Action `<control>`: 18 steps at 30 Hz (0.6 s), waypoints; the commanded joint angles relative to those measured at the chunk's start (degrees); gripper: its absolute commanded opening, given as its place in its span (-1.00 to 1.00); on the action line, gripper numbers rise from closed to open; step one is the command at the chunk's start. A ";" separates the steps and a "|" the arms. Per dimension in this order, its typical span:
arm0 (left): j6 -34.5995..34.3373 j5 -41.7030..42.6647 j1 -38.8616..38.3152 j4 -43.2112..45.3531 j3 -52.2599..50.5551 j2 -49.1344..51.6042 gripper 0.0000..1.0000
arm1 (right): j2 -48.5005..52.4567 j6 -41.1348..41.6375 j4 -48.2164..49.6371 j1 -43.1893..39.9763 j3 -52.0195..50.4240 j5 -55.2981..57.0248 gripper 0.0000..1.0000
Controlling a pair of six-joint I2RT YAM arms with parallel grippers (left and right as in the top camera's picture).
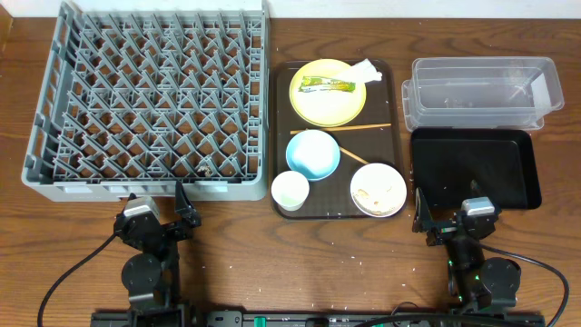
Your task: Sort waste into correct bins and load items into the dishwasher
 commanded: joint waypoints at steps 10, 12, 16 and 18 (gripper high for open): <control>0.31 -0.26 -0.17 -0.94 -1.81 -0.31 0.81 | 0.07 0.63 -0.09 1.20 -0.07 0.57 0.98; 0.33 -0.26 -0.17 -0.94 -1.81 -0.31 0.81 | 0.07 0.61 0.96 1.20 -0.07 0.59 0.99; 0.33 -0.28 -0.17 -0.96 -1.81 -0.31 0.81 | 0.07 0.63 2.75 1.20 -0.07 0.57 0.98; 0.33 -0.26 -0.17 -0.96 -1.81 -0.31 0.81 | 0.07 0.61 2.80 1.20 -0.07 0.59 0.98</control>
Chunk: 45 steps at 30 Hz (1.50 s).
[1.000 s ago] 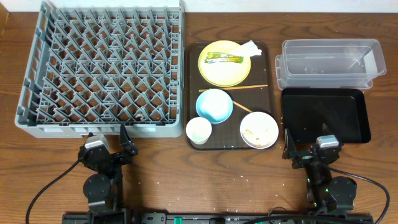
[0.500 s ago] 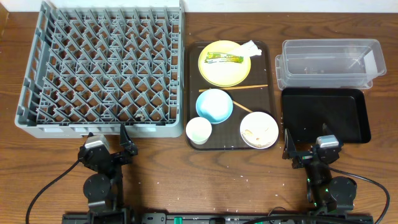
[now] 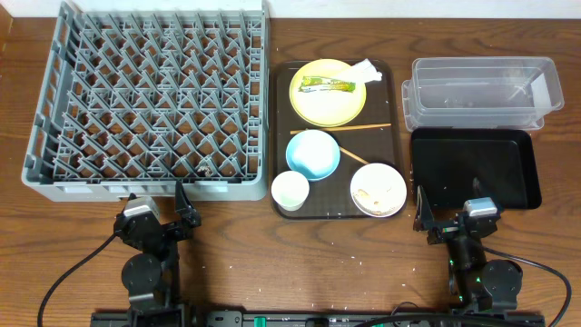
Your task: Sort waste into correct bins and load items into the dishwasher
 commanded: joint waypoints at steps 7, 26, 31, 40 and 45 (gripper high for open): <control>0.33 -0.04 -0.17 -0.20 -1.81 -0.31 0.81 | -0.02 0.59 0.96 1.20 -0.07 0.52 0.99; 0.31 4.48 -0.17 -1.38 14.14 10.91 0.81 | 6.49 0.13 -2.97 1.20 13.68 0.50 0.98; 0.35 5.16 -0.17 -6.29 22.29 18.97 0.81 | 14.91 0.13 -6.40 1.20 21.53 0.28 0.99; 0.35 5.29 -0.17 -12.68 33.94 30.34 0.81 | 36.72 -0.07 -17.62 1.20 41.90 -5.16 0.98; 0.35 5.27 -0.17 -12.55 33.97 30.45 0.81 | 53.09 0.48 -24.26 1.27 57.13 -16.06 0.99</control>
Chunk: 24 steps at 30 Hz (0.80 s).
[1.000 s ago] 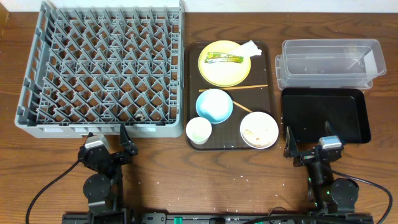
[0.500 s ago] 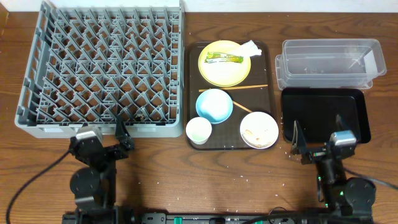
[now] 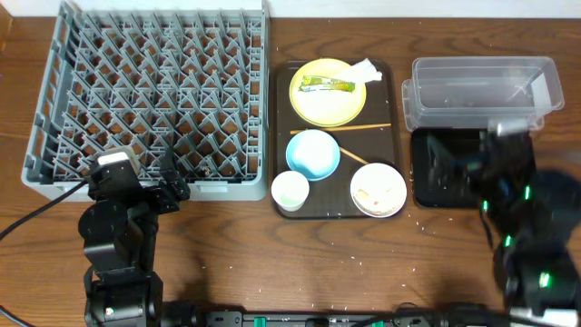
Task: Sort waste into correct bins and load items into the dishwasher
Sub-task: 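Reach the right gripper to the yellow plate and grasp the wrapper and napkin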
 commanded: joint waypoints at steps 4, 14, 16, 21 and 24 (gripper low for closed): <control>0.35 0.57 -0.17 -1.40 1.46 0.07 0.81 | 25.35 1.49 -12.35 2.29 25.44 -14.23 0.99; 0.35 0.57 -0.17 -9.55 1.31 0.35 0.81 | 60.00 4.94 -28.39 10.03 60.89 -13.18 0.99; 0.33 0.57 -0.17 -11.41 1.31 0.35 0.81 | 65.37 7.61 -30.05 10.67 65.31 -13.27 0.98; 0.33 0.57 -0.17 -15.74 1.31 0.35 0.81 | 74.34 8.83 -29.27 11.96 68.89 -15.30 0.99; 0.33 0.57 -0.17 -18.51 1.31 0.35 0.81 | 77.37 10.21 -27.50 12.15 68.89 -16.68 0.99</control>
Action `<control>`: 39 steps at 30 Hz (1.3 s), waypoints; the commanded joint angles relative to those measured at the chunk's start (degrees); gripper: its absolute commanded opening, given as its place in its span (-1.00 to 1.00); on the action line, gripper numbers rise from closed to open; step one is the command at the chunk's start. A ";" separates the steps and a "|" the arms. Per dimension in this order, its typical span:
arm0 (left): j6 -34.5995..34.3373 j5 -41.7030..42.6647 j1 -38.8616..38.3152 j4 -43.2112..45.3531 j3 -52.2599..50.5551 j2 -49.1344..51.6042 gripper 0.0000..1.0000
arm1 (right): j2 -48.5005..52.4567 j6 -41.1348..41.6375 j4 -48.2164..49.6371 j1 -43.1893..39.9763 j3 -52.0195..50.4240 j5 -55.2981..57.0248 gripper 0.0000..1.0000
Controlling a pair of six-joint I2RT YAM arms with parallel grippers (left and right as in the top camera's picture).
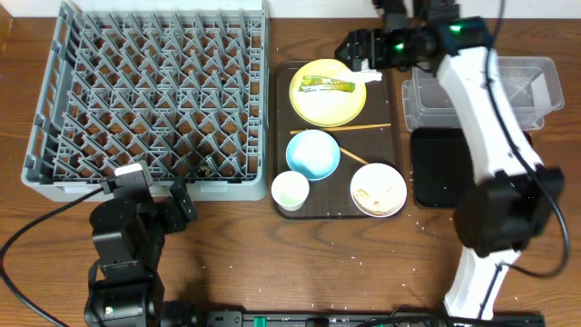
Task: Sort waste into correct bins and load items into the dishwasher
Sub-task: 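Reach the right gripper to the yellow plate and grasp the wrapper and napkin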
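Note:
A brown tray (281, 136) holds a yellow plate (327, 102) with a green wrapper (327, 85) on it. At the plate's far right corner lies a crumpled white napkin (370, 74). The tray also carries wooden chopsticks (363, 126), a blue bowl (313, 153), a white cup (290, 191) and a white plate with scraps (378, 190). My right gripper (357, 52) hangs open just over the napkin, its arm stretched across the bins. My left gripper (180, 202) is open and empty at the front edge of the grey dish rack (150, 100).
A clear plastic bin (526, 86) stands at the back right, partly under my right arm. A black bin (436, 168) sits in front of it. Crumbs dot the wooden table near the front.
My right arm has moved from over the black bin to the tray's far end, its gripper now over the napkin. The left arm has shifted slightly right and nearer the front.
Both arms first rested low at the table's front edge, grippers open, and stayed so at the second moment. Then both were raised, the left by the rack's front, the right above the black bin. Now the right gripper hangs over the napkin.

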 commanded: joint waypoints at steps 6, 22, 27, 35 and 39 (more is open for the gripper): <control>0.33 0.57 -0.13 -4.59 1.05 -0.07 0.81 | 6.78 12.44 6.60 1.88 1.40 -0.24 0.96; 0.33 0.57 -0.13 -5.40 1.05 -0.07 0.81 | 13.51 50.03 4.90 12.90 1.40 37.92 0.72; 0.33 0.57 -0.13 -5.38 1.05 -0.07 0.81 | 18.08 51.49 8.15 12.92 1.40 37.88 0.61; 0.33 0.57 -0.13 -5.38 1.05 -0.07 0.81 | 21.46 50.56 9.33 12.85 1.40 38.75 0.22; 0.33 0.57 -0.13 -5.40 1.05 -0.07 0.81 | 22.73 49.27 7.96 12.85 1.40 38.75 -0.50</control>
